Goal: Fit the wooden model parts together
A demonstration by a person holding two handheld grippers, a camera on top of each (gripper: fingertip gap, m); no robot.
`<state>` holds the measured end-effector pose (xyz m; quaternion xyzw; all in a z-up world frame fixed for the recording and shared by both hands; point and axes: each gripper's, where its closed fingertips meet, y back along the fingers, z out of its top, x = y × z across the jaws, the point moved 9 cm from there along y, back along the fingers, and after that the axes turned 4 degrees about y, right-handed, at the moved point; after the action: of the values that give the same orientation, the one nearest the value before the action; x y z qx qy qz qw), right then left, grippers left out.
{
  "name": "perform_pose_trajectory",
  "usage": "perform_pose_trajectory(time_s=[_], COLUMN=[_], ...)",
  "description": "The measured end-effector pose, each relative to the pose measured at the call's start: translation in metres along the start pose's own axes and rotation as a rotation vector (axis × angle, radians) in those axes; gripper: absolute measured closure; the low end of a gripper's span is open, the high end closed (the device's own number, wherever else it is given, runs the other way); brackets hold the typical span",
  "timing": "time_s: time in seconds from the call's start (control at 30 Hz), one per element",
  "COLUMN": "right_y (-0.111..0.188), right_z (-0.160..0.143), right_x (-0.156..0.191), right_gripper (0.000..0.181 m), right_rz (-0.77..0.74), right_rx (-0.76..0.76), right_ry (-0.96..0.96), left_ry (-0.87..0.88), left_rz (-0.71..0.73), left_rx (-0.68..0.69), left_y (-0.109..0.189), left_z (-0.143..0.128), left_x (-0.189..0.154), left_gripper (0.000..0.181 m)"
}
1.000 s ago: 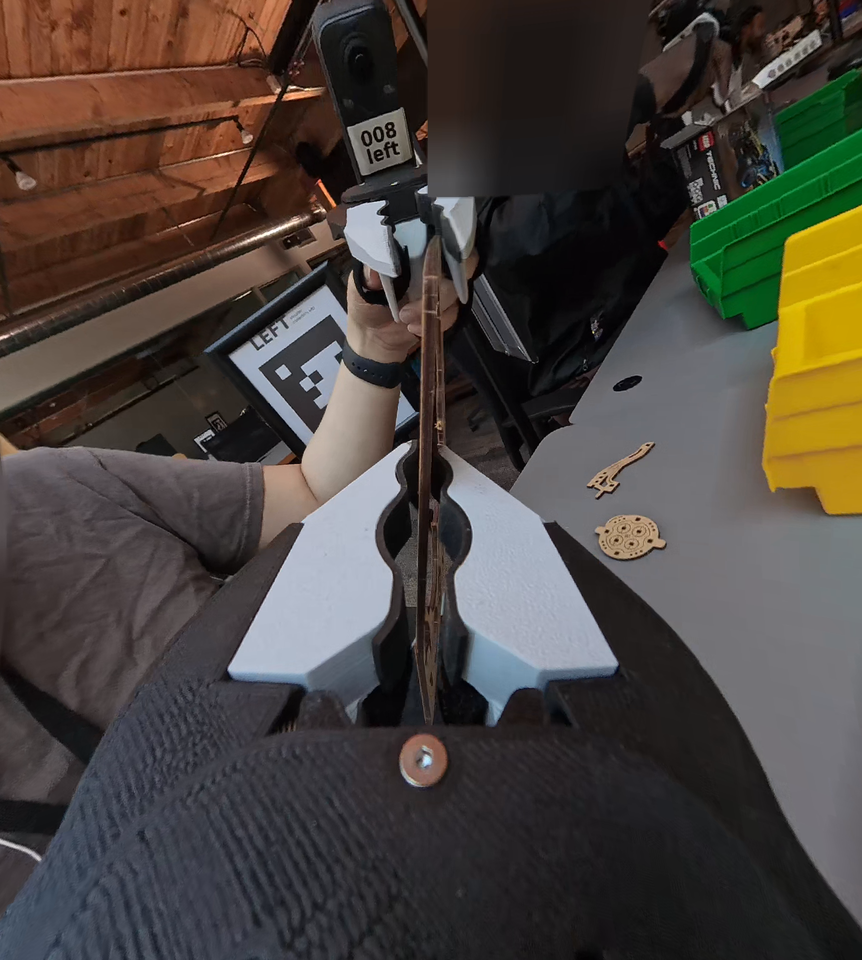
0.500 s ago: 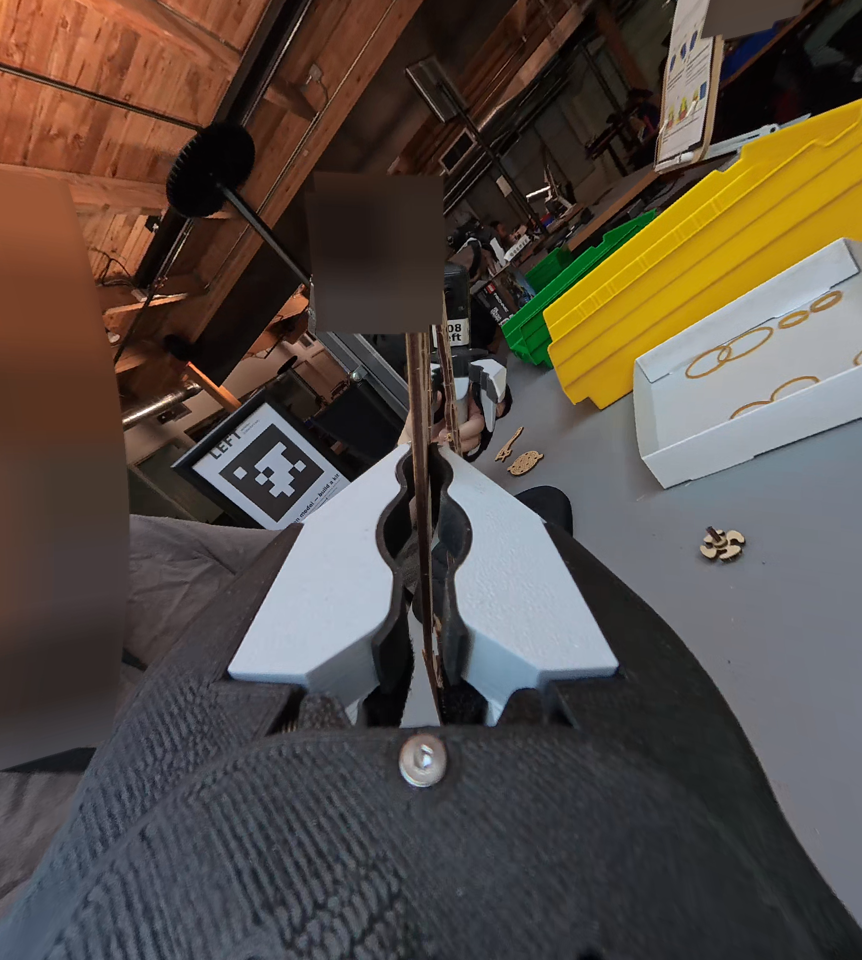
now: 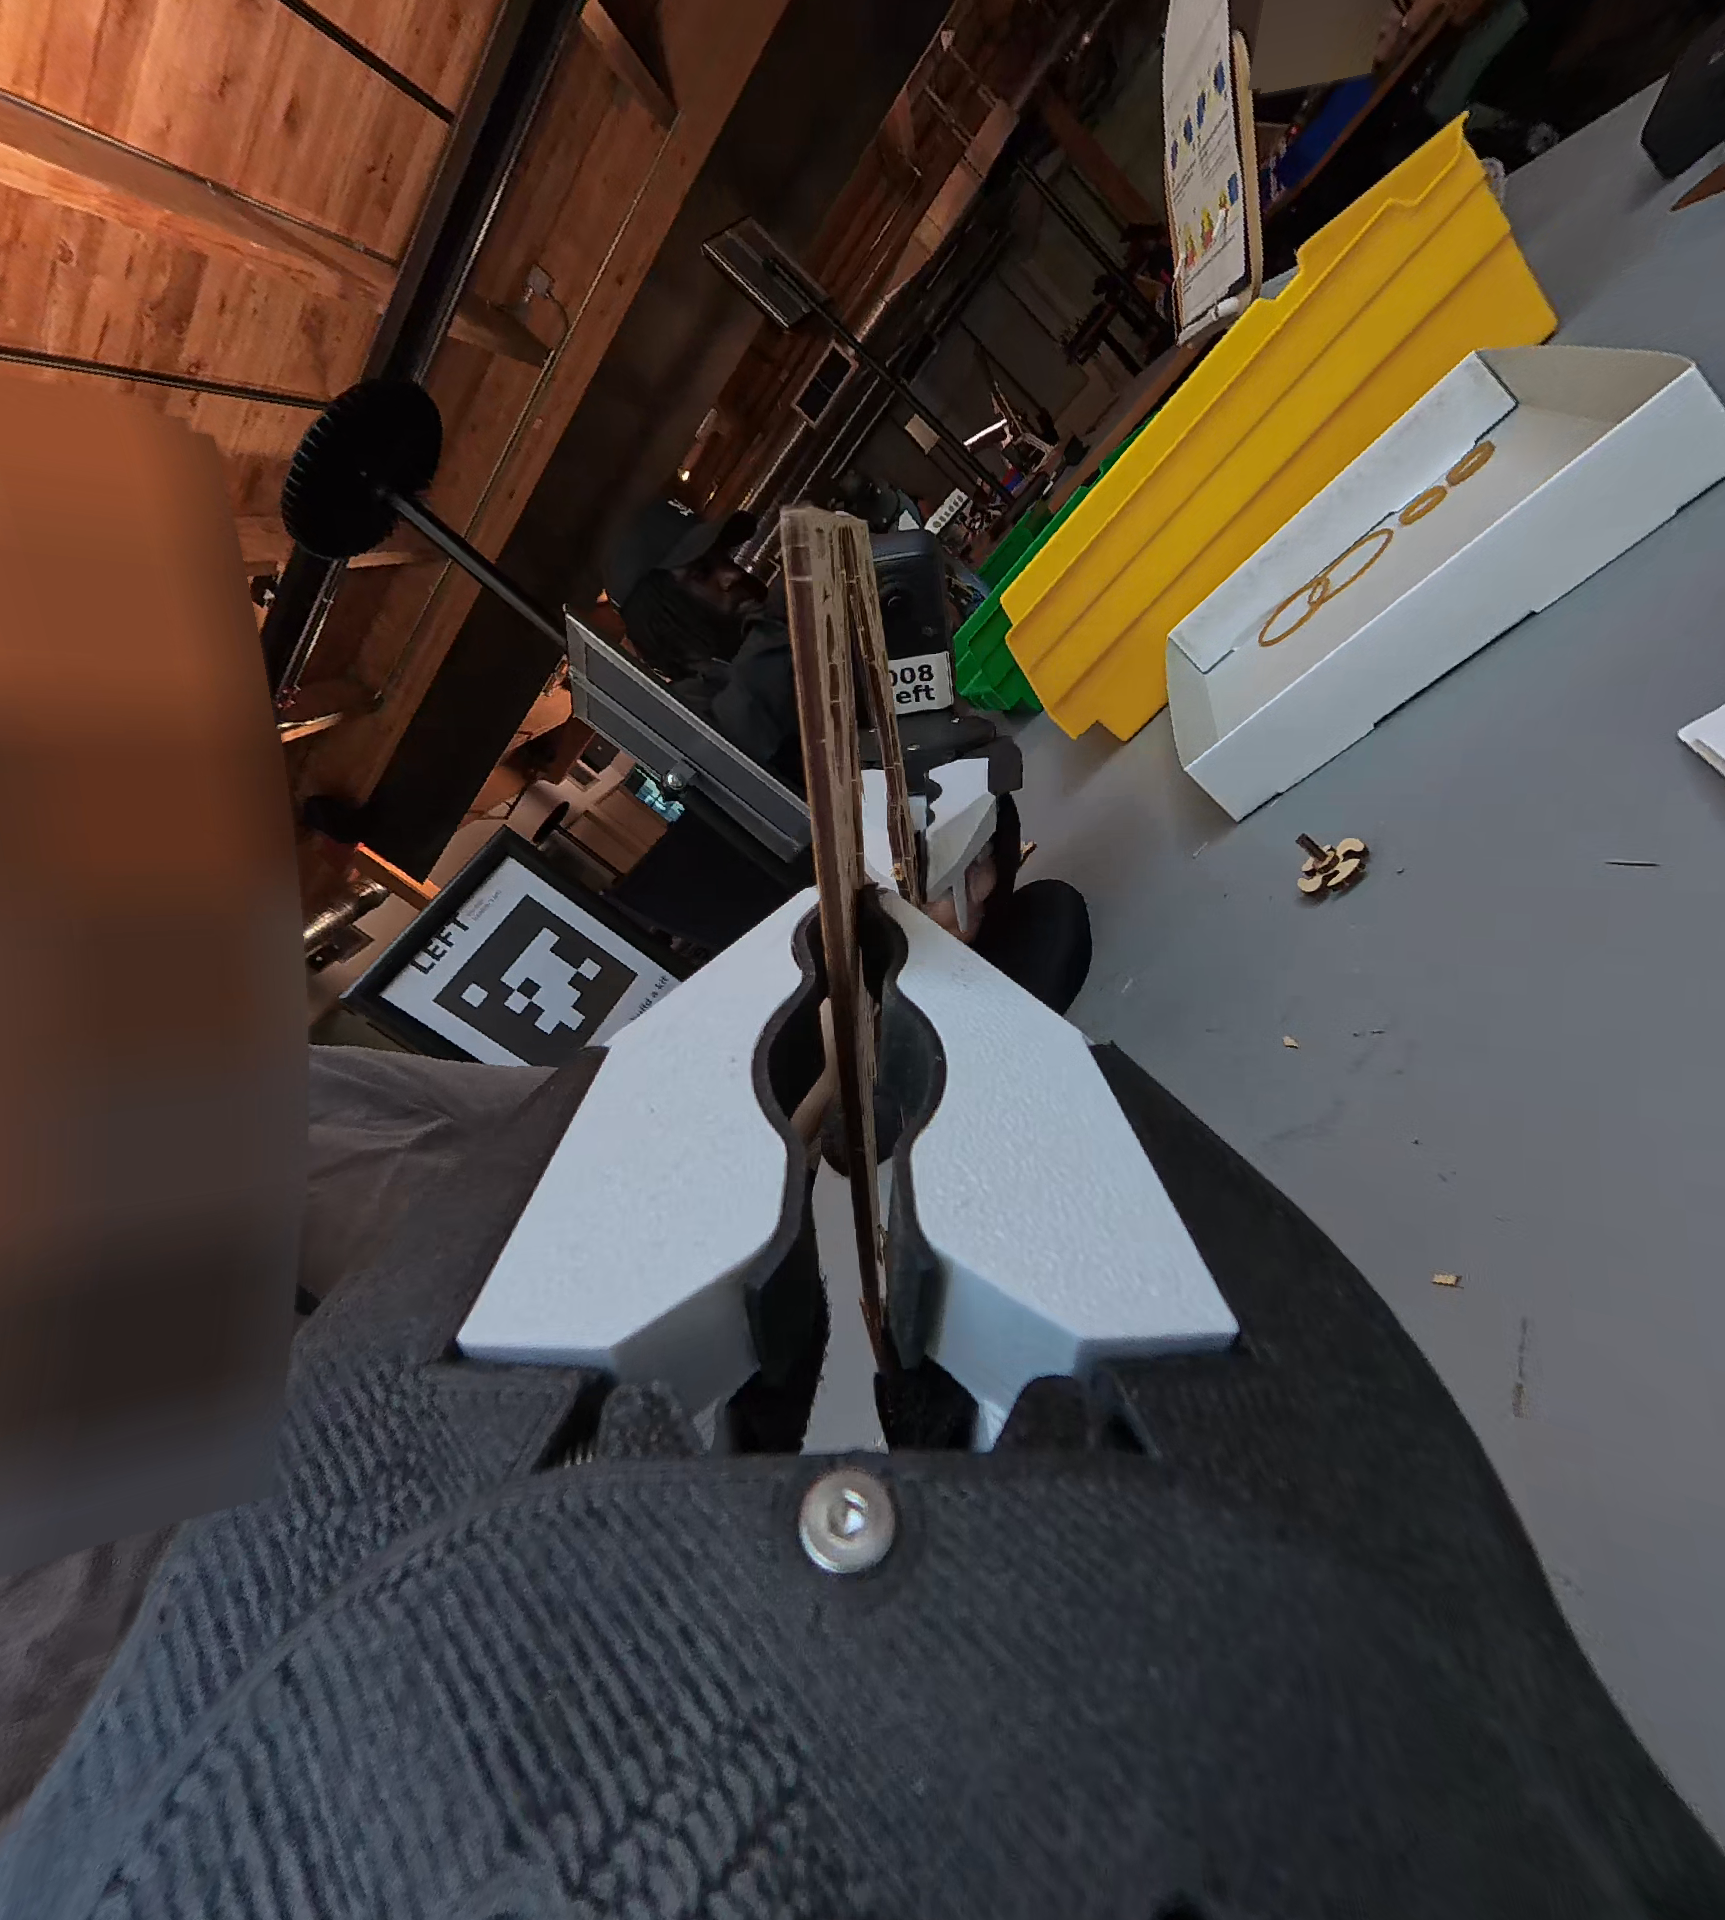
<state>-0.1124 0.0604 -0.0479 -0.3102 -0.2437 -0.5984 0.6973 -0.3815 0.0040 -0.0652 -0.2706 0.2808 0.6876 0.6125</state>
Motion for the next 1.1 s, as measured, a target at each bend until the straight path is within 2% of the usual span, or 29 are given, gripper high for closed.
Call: perform_pose_trajectory(time_s=[0.17, 0.23, 0.33, 0.47, 0.5, 0.57, 0.7, 0.87, 1.0, 1.1], right_y=[-0.003, -0.003, -0.002, 0.001, 0.001, 0.001, 0.001, 0.002, 0.001, 0.0], right_z=[-0.008, -0.009, -0.01, -0.012, -0.013, -0.014, -0.016, -0.016, -0.015, -0.014], right_x=[-0.014, -0.018, -0.024, -0.03, -0.031, -0.032, -0.035, -0.038, -0.036, -0.034], right_gripper=[0.18, 0.18, 0.181, 0.181, 0.181, 0.181, 0.179, 0.177, 0.179, 0.179], right_rz=[-0.057, -0.066, -0.082, -0.109, -0.11, -0.112, -0.136, -0.151, -0.114, -0.075], right_rx=[0.054, 0.062, 0.069, 0.087, 0.091, 0.107, 0.137, 0.14, 0.125, 0.1], right_ry=[0.018, 0.035, 0.031, 0.03, 0.034, 0.039, 0.053, 0.107, 0.109, 0.077], left_ry=[0.018, 0.024, 0.056, 0.059, 0.054, 0.051, 0.064, 0.016, -0.009, 0.007], left_rz=[0.074, 0.089, 0.138, 0.202, 0.209, 0.209, 0.205, 0.232, 0.226, 0.178], left_rx=[0.029, 0.041, 0.06, 0.106, 0.111, 0.116, 0.107, 0.165, 0.197, 0.154], left_y=[0.005, 0.005, 0.004, -0.002, -0.002, -0.003, -0.002, -0.007, -0.011, -0.009], left_z=[-0.006, -0.007, -0.007, -0.006, -0.005, -0.005, -0.006, -0.007, -0.008, -0.006], left_x=[0.005, 0.007, 0.012, 0.018, 0.019, 0.019, 0.021, 0.02, 0.018, 0.014], left_gripper=[0.174, 0.181, 0.18, 0.17, 0.173, 0.177, 0.171, 0.167, 0.176, 0.181])
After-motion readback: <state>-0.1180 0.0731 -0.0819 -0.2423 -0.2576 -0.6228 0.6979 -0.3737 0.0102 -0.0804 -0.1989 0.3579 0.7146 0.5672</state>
